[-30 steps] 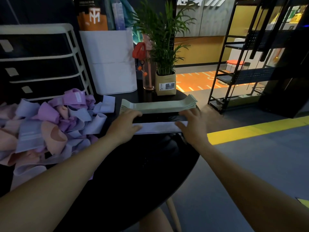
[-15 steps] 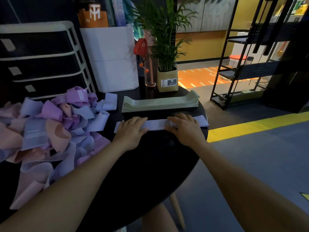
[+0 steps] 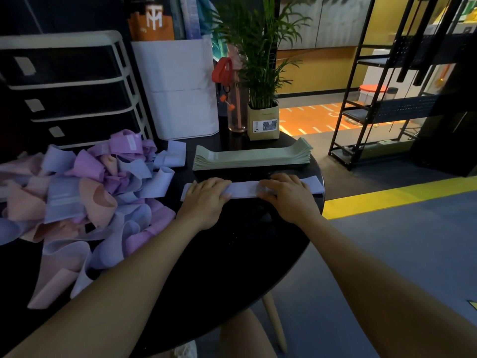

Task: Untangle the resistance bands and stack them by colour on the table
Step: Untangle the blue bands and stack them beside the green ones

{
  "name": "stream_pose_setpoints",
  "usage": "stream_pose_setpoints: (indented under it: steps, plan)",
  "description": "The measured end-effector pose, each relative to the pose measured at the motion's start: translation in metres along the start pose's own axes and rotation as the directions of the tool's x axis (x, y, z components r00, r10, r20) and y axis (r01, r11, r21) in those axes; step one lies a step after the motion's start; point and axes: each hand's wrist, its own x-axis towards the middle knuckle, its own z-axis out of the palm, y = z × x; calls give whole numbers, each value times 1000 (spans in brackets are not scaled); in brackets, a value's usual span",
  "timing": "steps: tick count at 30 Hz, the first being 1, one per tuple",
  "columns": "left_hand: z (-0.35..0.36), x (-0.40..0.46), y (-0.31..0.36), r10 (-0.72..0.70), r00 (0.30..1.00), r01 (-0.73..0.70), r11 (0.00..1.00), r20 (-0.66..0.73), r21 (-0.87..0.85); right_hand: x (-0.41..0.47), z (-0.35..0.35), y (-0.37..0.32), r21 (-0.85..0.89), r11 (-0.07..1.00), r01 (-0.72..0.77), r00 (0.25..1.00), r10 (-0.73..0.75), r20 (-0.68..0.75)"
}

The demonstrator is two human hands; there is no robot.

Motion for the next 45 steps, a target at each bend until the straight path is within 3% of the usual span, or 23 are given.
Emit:
stream_pose_setpoints:
  steps: [6, 10, 17, 20, 23, 28, 33, 37, 42, 45]
  plan:
    - [-8, -9, 2, -20, 999, 20, 1000, -46, 14, -3, -4, -4, 35, 999, -4, 998, 6, -58]
    - [-29, -27, 2, 31, 978, -11, 995, -208, 99, -4, -8, -25, 85, 996, -23, 998, 29, -62]
    - [-81, -78, -28, -70, 938, 140, 973, -340, 186, 3, -13, -119, 295, 945, 141, 990, -134, -46]
    - [-96, -109, -47, -182, 934, 230, 965, -306, 126, 0, -15, -160, 376, 901, 217, 972, -234, -1]
    - [-104, -138, -67, -248, 927, 276, 959, -283, 63, -5, -15, -194, 409, 874, 262, 931, -340, 132]
    - [-108, -165, -89, -249, 942, 231, 967, -225, -106, -8, -10, -226, 303, 872, 384, 853, -461, 245]
    - [-115, -175, -88, -203, 962, 144, 945, -181, -295, 2, -16, -241, 320, 845, 430, 852, -496, 165]
    - [-132, -169, -82, -316, 921, 123, 793, -230, -596, 19, -40, -261, 349, 807, 475, 835, -539, 110]
    - [-154, -155, -80, -326, 904, 108, 801, -277, -589, 36, -73, -274, 522, 743, 419, 875, -485, -12]
    - [-167, -145, -71, -357, 819, 3, 786, -450, -618, 50, -90, -276, 566, 727, 389, 905, -415, -89]
